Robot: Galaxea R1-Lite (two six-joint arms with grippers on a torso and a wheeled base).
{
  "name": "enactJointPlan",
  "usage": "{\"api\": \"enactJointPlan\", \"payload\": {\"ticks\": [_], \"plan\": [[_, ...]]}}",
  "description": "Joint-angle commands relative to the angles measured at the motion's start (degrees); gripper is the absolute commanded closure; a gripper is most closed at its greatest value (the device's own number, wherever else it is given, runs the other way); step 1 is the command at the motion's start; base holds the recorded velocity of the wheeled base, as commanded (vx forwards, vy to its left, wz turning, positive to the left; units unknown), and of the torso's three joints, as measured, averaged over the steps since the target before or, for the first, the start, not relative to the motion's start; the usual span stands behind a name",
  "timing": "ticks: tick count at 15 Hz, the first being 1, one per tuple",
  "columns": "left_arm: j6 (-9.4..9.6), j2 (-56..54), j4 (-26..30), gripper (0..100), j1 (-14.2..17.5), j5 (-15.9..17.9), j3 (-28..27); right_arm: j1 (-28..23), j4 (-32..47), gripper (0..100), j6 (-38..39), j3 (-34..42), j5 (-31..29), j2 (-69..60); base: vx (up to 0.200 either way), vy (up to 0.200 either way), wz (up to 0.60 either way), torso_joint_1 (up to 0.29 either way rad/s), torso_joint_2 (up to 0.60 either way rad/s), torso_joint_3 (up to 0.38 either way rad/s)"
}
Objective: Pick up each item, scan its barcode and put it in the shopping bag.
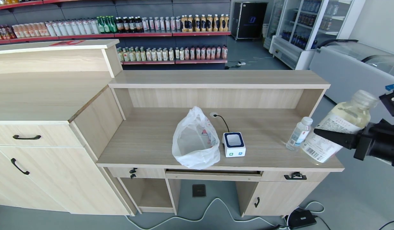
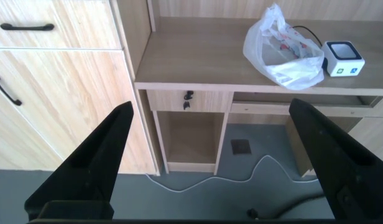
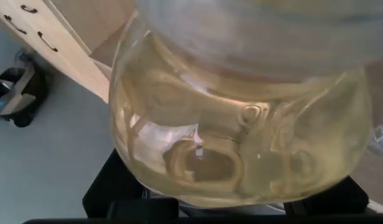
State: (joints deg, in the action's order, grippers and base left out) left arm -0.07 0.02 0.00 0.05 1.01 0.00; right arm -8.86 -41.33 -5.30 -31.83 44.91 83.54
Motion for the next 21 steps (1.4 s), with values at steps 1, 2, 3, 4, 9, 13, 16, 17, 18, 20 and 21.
{"api": "enactJointPlan", "payload": {"ticks": [1,2,3,4,9,13,16,17,18,20,21], "plan": [[-0.01,0.06,0.00,0,0.04,0.04,0.00,-1.86,-1.39,100,-6.30,-0.60,-3.16,7.25,0.000,0.000,0.00,0.000,0.00,0.000],[-0.01,0.06,0.00,0,0.04,0.04,0.00,-3.44,-1.13,100,-12.80,-1.04,-5.80,8.66,0.000,0.000,0.00,0.000,0.00,0.000],[-0.01,0.06,0.00,0,0.04,0.04,0.00,-4.15,-0.95,100,-19.39,-1.31,-7.73,9.53,0.000,0.000,0.00,0.000,0.00,0.000],[-0.01,0.06,0.00,0,0.04,-0.05,0.00,-5.02,-1.21,100,-25.46,-1.83,-8.44,10.33,0.000,0.000,0.00,0.000,0.00,0.000],[-0.01,0.06,0.00,0,0.04,-0.05,0.00,-7.84,-1.39,100,-46.03,-5.17,-8.00,12.70,0.000,0.000,0.00,0.000,0.00,0.000],[-0.01,-0.02,0.00,0,0.04,0.04,0.00,-10.56,-4.03,100,-55.34,-6.58,-8.00,13.93,0.000,0.000,0.00,0.000,0.00,0.000],[-0.01,0.06,0.00,0,0.04,-0.05,0.00,-11.53,-8.86,100,-59.47,-6.58,-7.91,15.25,0.000,0.000,0.00,0.000,0.00,0.000],[-0.01,0.06,0.00,0,0.04,-0.05,0.00,-11.53,-10.44,100,-60.00,-6.75,-8.00,15.77,0.000,0.000,0.00,0.000,0.00,0.000],[-0.01,0.06,0.00,0,0.04,-0.05,0.00,-11.53,-12.02,100,-60.62,-6.84,-8.00,16.21,0.000,0.000,0.60,0.007,0.00,0.002],[-0.01,0.06,0.00,0,0.04,0.04,0.00,-10.30,-18.97,100,-62.20,-6.49,-8.17,17.36,0.000,0.000,0.60,0.000,0.00,0.000],[-0.01,0.06,0.00,0,0.04,0.04,0.00,-9.86,-21.25,100,-62.20,-6.05,-8.17,18.06,0.000,0.000,0.60,-0.002,0.01,0.002]]}}
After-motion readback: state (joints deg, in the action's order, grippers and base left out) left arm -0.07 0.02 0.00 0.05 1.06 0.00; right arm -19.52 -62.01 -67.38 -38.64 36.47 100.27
